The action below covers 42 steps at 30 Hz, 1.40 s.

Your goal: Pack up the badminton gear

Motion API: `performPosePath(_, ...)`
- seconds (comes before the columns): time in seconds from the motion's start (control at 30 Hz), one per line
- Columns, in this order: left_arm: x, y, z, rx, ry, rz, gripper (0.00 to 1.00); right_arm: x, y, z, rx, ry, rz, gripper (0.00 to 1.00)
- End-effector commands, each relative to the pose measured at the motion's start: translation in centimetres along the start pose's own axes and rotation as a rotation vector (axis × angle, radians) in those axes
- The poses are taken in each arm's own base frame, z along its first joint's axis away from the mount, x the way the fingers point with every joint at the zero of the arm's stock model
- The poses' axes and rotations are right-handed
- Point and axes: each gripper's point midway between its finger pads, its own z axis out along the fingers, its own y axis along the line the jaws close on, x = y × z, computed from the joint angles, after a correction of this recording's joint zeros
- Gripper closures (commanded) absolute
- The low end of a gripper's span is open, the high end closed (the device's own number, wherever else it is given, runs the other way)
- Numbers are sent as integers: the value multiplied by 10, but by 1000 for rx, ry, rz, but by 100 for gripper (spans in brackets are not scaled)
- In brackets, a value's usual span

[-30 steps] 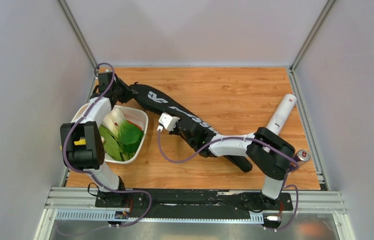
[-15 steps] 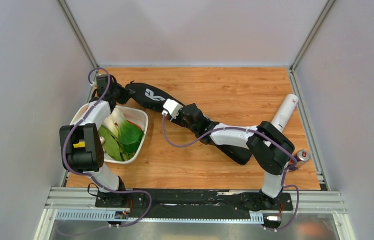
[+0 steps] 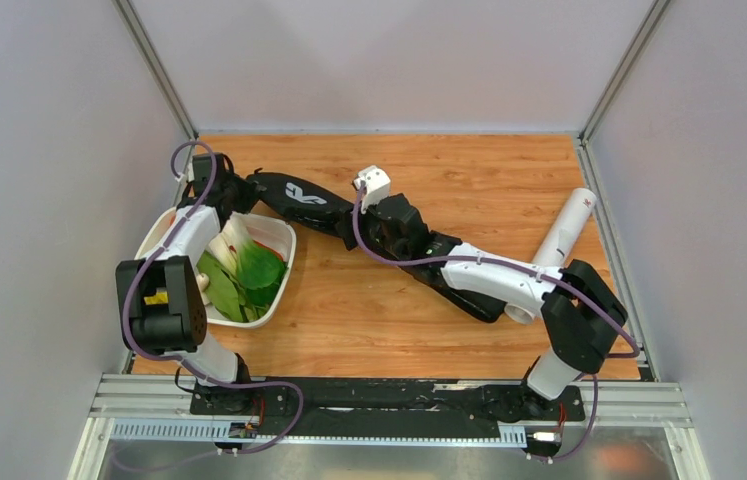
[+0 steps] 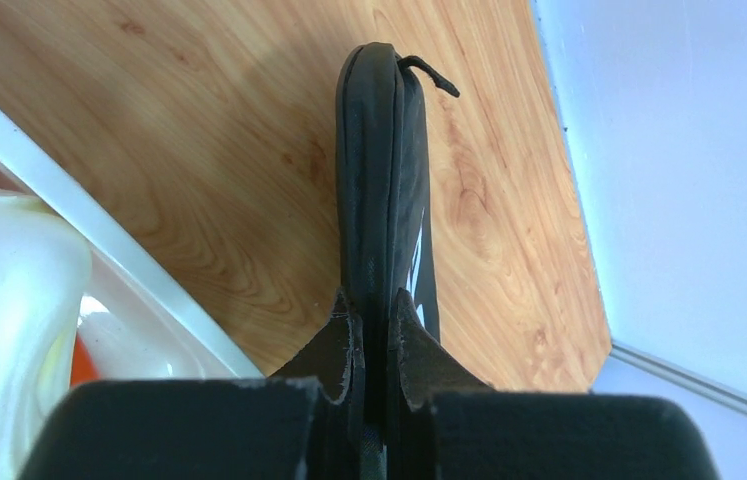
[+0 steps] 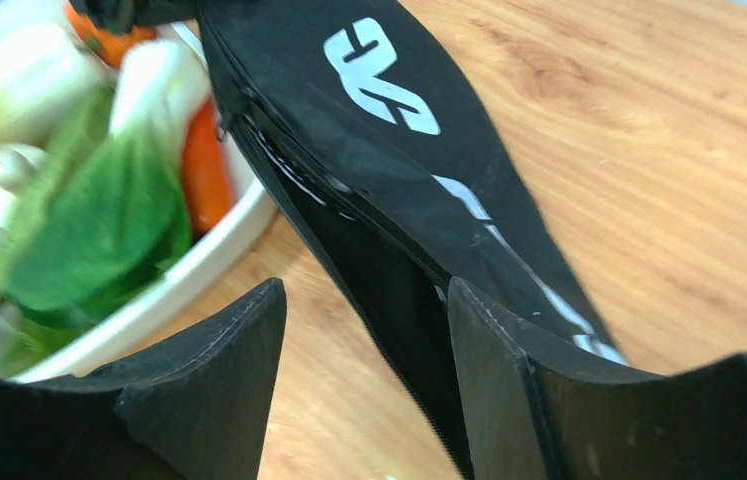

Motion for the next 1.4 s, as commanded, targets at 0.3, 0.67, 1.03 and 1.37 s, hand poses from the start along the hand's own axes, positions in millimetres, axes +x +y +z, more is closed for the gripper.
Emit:
performPosePath(0.3,0,7,-11,-68,16,-38,100,-28,81,39,-170,-72,609,51)
performPosePath(0.67,1,19,-19,-216,78,-31,100,-24,90,79,-208,-127,600,46)
performPosePath(1.03,1,22,-19,-185,107,-10,100,-28,92,100,-252,-203,537,42)
performPosePath(1.37,16,21,-25,-142,168,-16,100,-21,82,123,-205,-198,512,44)
